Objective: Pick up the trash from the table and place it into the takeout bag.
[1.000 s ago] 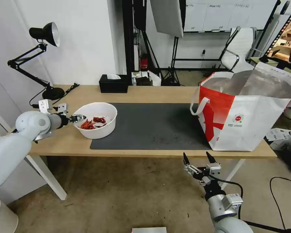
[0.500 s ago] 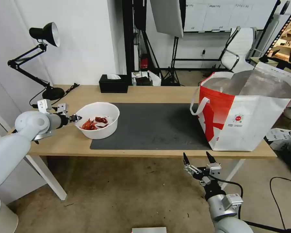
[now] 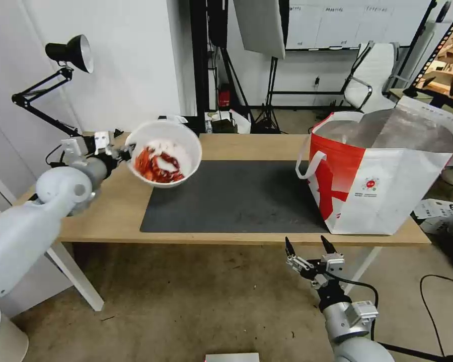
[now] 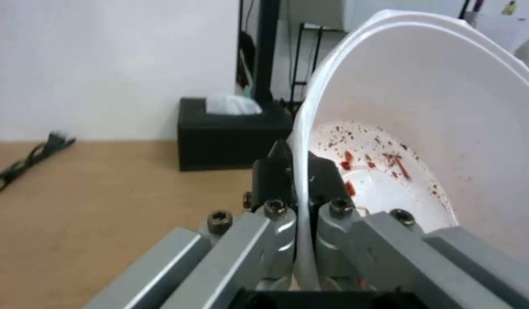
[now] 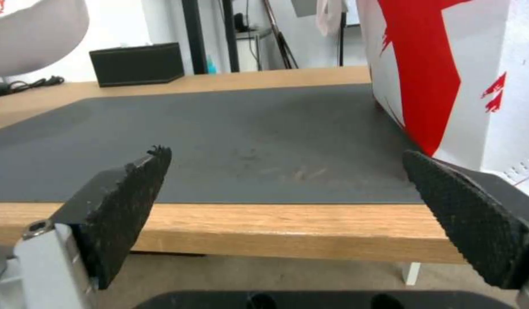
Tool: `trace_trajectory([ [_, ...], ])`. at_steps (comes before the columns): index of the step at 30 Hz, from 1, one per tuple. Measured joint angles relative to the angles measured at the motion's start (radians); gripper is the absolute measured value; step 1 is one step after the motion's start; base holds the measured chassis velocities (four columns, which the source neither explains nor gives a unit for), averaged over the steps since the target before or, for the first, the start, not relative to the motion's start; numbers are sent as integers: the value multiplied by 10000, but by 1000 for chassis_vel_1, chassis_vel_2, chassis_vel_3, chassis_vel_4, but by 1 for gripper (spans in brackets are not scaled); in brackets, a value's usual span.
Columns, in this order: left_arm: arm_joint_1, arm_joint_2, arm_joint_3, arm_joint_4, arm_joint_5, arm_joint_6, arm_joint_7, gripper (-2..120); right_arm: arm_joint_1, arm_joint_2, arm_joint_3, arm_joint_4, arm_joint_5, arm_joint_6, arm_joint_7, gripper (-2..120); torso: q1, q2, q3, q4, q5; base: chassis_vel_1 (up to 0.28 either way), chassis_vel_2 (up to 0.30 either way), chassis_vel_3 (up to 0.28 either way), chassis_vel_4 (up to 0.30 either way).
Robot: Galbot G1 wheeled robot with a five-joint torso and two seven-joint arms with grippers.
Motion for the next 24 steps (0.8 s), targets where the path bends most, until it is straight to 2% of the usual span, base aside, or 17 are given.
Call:
trace_trajectory([
  [6,-199,-64,142,-94,-127,-33,-9,0,0,0,0,0,0,-1,0,100,0,-1,0,3,-2,0,0,0,0],
  [12,-1142,-343,788,-272,-624,207,-289,0,0,0,0,-1,0,0,0,100,0,0,1,5,-2,0,0,0,0],
  [14,-1842,-657,1309,-361,-899,319,-493,0,0,-1,0,0,0,0,-1,100,0,0,0,3,2,0,0,0,0],
  [16,-2875,-1279,2094,-345,-1214,467,-836,0,-1,0,0,0,0,0,0,100,0,-1,1,2,-1,0,0,0,0],
  [17,-2875,-1279,2094,-345,-1214,467,-836,0,-1,0,0,0,0,0,0,100,0,-1,1,2,-1,0,0,0,0],
  [20,-4299,-2229,3072,-3,-1674,555,-1247,0,0,0,0,0,0,0,0,100,1,0,1,-1,1,0,0,0,0],
  [22,-4612,-2438,3250,111,-1780,584,-1318,0,1,-2,0,0,1,0,-1,100,1,-1,1,-2,0,0,0,0,0],
  [23,-5396,-3110,3741,482,-1952,615,-1419,0,1,-1,1,0,0,0,1,100,1,0,0,0,8,0,0,0,0],
  [24,-5396,-3110,3741,482,-1952,615,-1419,0,1,-1,1,0,0,0,1,100,1,0,0,0,8,0,0,0,0],
])
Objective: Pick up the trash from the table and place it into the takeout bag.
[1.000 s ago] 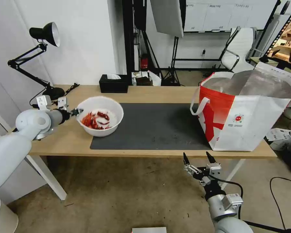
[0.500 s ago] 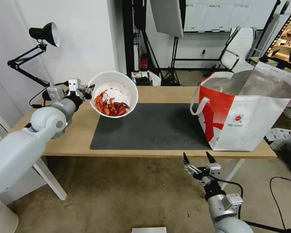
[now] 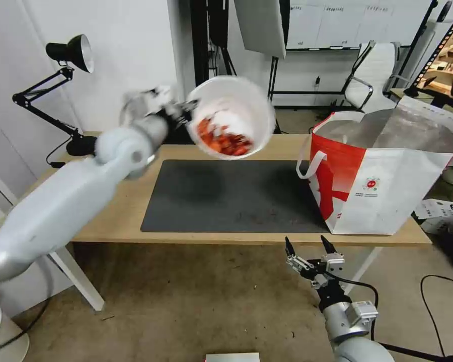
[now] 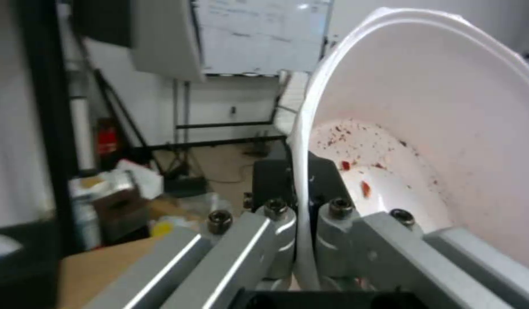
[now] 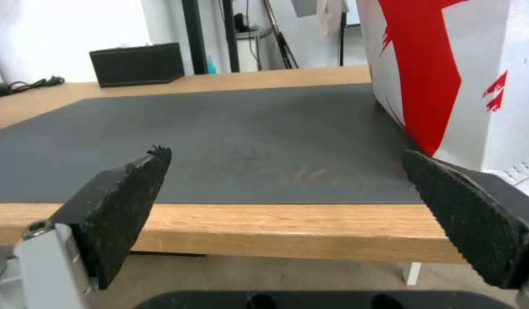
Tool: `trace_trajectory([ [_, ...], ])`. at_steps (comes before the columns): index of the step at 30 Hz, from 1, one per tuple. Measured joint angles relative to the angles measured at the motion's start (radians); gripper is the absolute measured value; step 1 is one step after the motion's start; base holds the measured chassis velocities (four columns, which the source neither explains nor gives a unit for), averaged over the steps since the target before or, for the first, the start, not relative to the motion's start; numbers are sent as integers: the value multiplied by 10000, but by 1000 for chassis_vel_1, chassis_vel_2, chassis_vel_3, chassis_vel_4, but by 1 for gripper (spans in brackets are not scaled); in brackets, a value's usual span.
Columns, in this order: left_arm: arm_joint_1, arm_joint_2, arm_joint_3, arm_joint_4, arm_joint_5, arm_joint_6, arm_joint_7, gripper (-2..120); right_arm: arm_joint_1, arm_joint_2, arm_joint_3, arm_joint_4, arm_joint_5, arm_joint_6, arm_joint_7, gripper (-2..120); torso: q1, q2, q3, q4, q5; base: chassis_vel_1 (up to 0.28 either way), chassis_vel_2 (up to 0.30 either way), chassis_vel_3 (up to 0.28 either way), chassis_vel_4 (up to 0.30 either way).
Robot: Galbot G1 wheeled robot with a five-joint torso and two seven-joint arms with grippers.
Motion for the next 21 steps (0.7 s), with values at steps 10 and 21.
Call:
trace_trajectory([
  [10,-1658,-3394,1125,2546,-12,75,-50,0,-2,0,0,0,0,0,-2,100,0,0,0,0,-6,0,0,0,0],
  [21,-1865,-5787,1151,5028,1006,-464,219,0,-1,0,0,0,0,0,-1,100,1,-1,0,-1,-5,0,0,0,0],
])
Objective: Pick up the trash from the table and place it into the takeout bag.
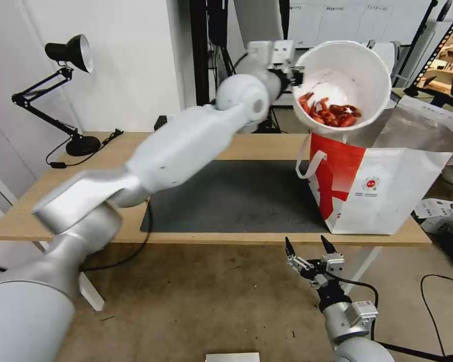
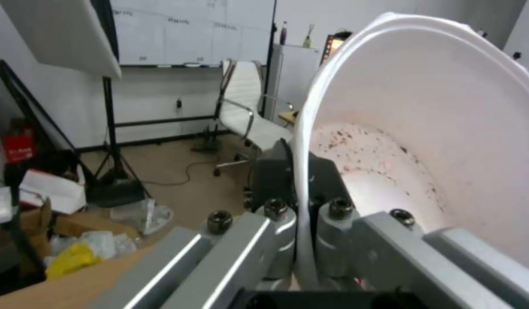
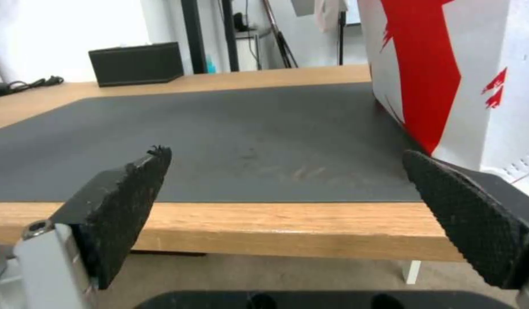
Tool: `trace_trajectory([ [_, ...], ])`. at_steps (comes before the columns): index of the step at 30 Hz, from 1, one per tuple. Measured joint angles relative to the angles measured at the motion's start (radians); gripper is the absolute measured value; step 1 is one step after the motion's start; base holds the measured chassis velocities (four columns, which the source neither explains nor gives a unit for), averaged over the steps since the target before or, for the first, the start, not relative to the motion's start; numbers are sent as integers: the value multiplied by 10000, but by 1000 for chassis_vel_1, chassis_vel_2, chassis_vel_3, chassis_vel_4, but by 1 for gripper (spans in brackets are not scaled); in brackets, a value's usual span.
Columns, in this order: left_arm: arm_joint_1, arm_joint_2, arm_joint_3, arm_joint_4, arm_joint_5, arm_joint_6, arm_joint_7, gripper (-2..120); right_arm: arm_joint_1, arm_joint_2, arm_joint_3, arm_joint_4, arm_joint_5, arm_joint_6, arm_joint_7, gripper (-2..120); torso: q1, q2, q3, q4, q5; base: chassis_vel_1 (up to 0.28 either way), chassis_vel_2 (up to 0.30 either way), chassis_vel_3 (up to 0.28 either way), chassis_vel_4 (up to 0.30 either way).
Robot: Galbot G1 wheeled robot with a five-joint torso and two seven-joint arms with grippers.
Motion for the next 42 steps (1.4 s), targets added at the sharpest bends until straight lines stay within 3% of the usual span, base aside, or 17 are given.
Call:
trace_trajectory([
  [7,267,-372,199,281,1252,-1023,103,0,0,0,0,0,0,0,0,100,-1,0,0,3,-3,0,0,0,0],
  [11,615,-107,651,-153,2292,-1491,395,0,0,0,0,0,0,0,-1,100,-1,0,0,3,-4,0,0,0,0],
  [19,878,322,1280,-960,2410,-1171,641,0,0,0,0,1,0,0,0,100,-2,1,0,4,-5,0,0,0,0],
  [42,1206,-167,2260,-503,2216,-841,1382,0,0,0,0,0,0,0,0,100,-1,0,-1,2,-4,0,0,0,0],
])
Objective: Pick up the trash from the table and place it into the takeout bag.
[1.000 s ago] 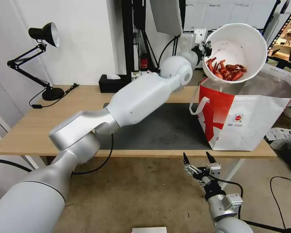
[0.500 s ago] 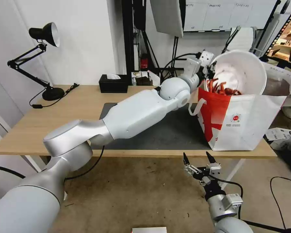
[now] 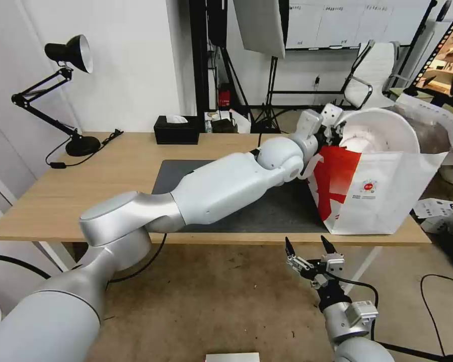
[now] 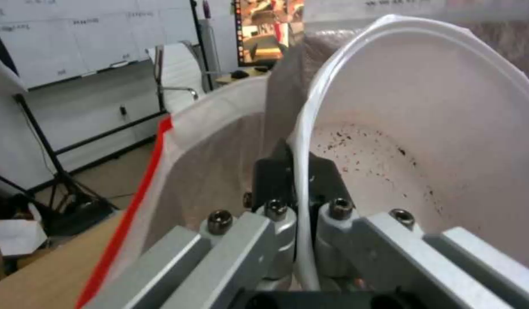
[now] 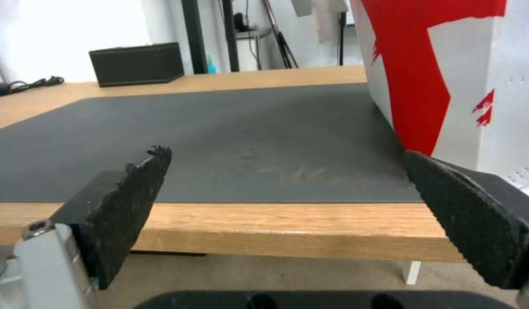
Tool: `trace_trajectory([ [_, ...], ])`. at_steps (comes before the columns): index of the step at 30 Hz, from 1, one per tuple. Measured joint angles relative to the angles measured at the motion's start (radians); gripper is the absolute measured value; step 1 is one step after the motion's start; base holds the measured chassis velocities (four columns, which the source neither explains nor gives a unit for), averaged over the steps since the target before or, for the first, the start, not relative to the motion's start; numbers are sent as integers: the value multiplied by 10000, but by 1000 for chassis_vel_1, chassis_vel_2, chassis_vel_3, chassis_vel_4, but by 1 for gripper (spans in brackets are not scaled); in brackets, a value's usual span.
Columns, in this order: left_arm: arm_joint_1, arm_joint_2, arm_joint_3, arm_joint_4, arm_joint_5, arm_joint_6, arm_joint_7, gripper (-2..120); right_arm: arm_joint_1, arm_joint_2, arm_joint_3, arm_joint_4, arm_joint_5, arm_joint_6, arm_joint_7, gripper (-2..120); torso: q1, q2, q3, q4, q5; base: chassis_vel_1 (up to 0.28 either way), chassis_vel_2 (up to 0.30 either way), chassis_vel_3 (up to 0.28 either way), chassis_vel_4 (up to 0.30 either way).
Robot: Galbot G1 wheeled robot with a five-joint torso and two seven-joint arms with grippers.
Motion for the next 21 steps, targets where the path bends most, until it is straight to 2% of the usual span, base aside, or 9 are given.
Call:
trace_trajectory([
  [3,0,0,73,4,2,21,120,1,0,0,0,0,0,0,0,100,0,0,0,0,0,0,0,0,0],
  [5,-10,13,130,-16,-2,58,220,12,0,0,0,0,0,0,0,100,0,0,0,0,0,0,0,0,0],
  [6,-10,13,130,-16,-2,58,220,12,0,0,0,0,0,0,0,100,0,0,0,0,0,0,0,0,0],
  [10,-31,17,144,-48,-30,88,222,25,0,0,0,0,0,0,0,100,0,0,0,0,0,0,0,0,0],
  [13,-41,31,117,-102,-72,97,200,40,0,0,0,0,0,0,0,100,0,0,0,0,0,0,0,0,0],
  [14,-41,31,117,-102,-72,97,200,40,0,0,0,0,0,0,0,100,0,0,0,0,0,0,0,0,0],
  [16,-45,97,80,-197,-105,100,174,52,0,0,0,0,0,0,0,100,0,1,0,0,0,0,0,0,0],
  [20,-52,186,68,-342,-123,102,158,62,0,0,0,0,0,0,0,100,0,0,0,1,0,0,0,0,0],
  [21,-54,221,47,-407,-138,102,139,69,0,0,0,0,0,0,0,100,0,0,0,1,-1,0,0,0,0],
])
